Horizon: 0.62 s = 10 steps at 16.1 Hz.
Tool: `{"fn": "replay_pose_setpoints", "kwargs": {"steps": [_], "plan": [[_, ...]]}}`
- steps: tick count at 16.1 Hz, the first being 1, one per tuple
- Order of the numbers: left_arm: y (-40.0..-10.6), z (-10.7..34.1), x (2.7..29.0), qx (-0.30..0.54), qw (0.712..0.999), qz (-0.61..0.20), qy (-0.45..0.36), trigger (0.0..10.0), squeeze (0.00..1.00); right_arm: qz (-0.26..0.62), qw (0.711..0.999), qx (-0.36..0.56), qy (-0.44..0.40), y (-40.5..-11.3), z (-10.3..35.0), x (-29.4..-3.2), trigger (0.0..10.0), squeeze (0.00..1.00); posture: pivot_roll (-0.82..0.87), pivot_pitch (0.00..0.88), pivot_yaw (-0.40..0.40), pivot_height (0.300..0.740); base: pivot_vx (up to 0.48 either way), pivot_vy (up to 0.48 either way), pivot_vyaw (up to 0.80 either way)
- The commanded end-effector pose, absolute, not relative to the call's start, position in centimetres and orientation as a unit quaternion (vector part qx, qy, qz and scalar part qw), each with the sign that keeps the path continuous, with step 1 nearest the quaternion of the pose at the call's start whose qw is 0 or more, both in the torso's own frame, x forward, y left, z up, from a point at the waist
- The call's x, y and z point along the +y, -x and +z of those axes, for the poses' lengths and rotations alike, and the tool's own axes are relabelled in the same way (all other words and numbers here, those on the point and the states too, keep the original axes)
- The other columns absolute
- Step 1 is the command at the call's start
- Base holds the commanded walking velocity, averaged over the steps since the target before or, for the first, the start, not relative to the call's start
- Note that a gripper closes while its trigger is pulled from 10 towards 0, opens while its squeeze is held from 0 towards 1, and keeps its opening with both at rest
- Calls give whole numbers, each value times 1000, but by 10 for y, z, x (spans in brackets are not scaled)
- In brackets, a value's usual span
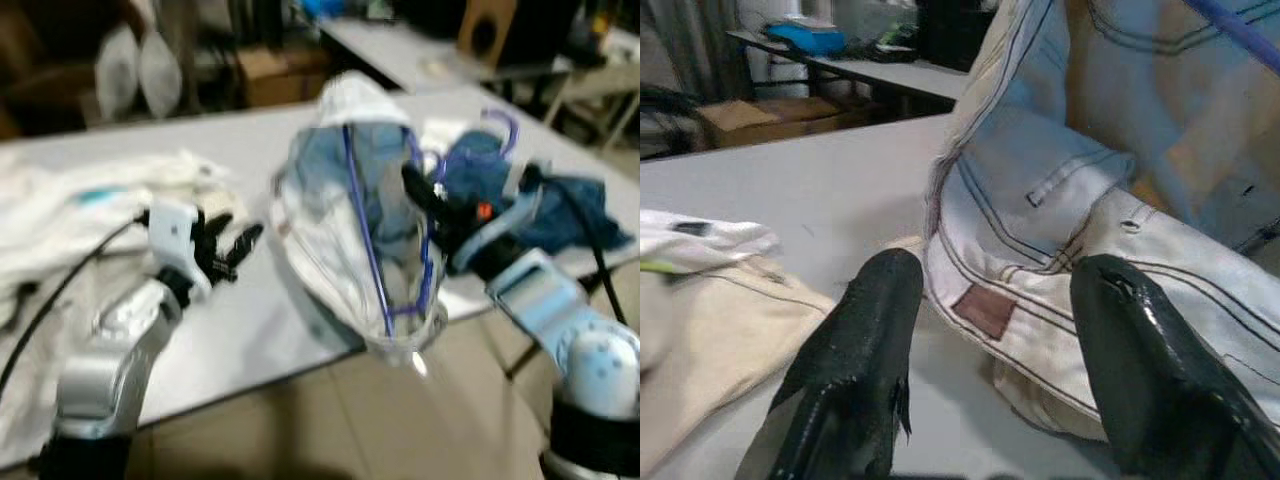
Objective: Hang hanger
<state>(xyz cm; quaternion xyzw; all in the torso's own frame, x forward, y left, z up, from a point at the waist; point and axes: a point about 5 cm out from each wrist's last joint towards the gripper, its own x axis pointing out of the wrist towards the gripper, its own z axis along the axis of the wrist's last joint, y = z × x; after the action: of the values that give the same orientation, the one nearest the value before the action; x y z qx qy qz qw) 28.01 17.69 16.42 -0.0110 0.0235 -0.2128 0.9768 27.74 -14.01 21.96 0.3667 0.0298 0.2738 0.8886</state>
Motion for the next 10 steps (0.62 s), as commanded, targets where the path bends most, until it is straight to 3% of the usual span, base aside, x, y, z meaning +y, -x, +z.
{"fn": "replay_pose_setpoints", "kwargs": {"steps": [1,8,10], "plan": [[-281,167,172,22,976,-218,1,10000,0,280,888,9,-365,-277,227,-142,10000,0,-134,0,49,740,0,-364,800],[-276,164,172,29,976,-214,-2,10000,0,295,883,12,-365,-275,228,-141,10000,0,-127,0,36,740,0,-376,800],[-274,162,174,34,979,-203,5,10000,0,311,879,15,-362,-271,227,-140,10000,0,-115,0,21,740,0,0,800]]}}
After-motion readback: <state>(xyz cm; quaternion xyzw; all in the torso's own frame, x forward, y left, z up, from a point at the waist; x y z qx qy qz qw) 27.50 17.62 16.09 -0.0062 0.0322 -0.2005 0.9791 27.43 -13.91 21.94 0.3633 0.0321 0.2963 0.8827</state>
